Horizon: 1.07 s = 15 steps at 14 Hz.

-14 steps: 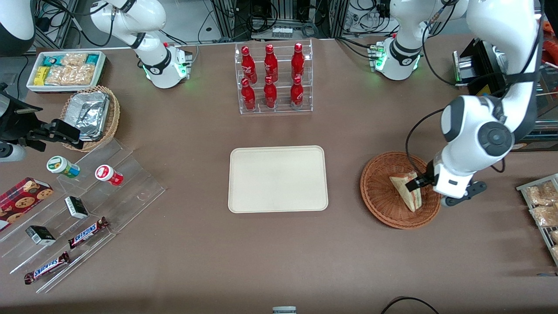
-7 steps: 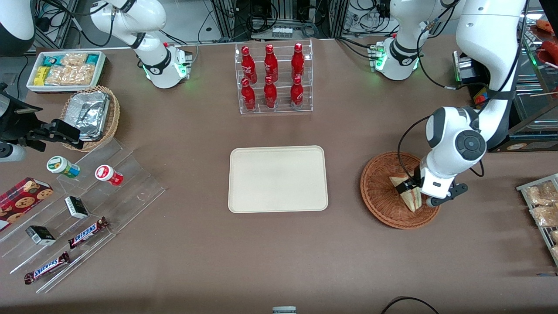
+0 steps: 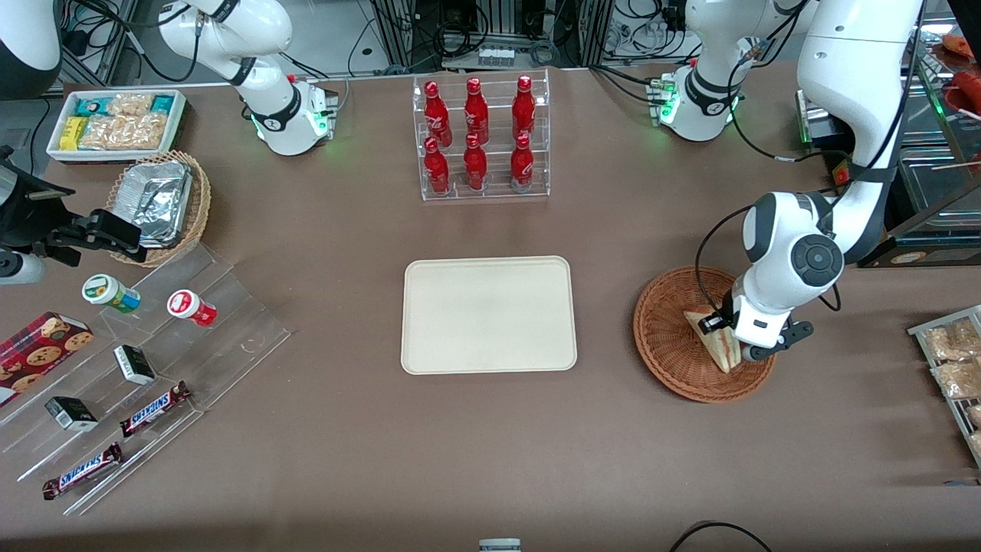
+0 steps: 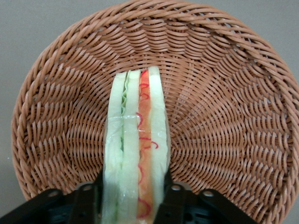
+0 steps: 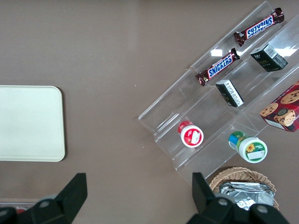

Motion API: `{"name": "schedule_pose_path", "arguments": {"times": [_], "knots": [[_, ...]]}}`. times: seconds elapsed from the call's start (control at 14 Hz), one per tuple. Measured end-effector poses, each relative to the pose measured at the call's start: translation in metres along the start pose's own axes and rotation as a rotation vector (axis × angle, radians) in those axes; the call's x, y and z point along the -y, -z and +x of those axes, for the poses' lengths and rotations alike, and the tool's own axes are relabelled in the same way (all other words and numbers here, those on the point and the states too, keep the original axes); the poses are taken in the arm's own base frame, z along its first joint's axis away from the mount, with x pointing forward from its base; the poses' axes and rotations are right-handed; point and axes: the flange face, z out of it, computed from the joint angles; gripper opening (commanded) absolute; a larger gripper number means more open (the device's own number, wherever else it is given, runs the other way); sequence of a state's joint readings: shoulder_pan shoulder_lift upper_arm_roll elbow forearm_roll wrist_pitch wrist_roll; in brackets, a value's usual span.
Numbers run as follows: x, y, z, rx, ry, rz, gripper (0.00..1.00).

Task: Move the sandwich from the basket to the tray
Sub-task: 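Close the left gripper on the sandwich's upright edge, then lift the sandwich out of the basket and carry it over the cream tray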

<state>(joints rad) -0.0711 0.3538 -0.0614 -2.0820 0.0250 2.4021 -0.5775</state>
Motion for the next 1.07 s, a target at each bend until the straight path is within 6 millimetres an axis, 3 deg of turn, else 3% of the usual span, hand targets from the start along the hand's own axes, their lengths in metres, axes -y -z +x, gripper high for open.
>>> {"name": "schedule_pose_path", "arguments": {"times": [0.21,0.36,0.5,0.64,0.79,0.93,1.07], "knots": [[-0.001,0.022,0.002,0.027,-0.001,0.022,0.00],[-0.005,0.060,0.001,0.046,-0.011,0.043,0.00],[-0.024,0.113,-0.009,0.062,-0.044,0.058,0.00],[-0.059,0.170,-0.024,0.050,-0.066,0.057,0.00],[-0.101,0.204,-0.045,0.017,-0.081,0.029,0.00],[-0.143,0.211,-0.073,0.004,-0.119,0.011,0.00],[-0.186,0.203,-0.100,0.005,-0.182,0.007,0.00]]}}
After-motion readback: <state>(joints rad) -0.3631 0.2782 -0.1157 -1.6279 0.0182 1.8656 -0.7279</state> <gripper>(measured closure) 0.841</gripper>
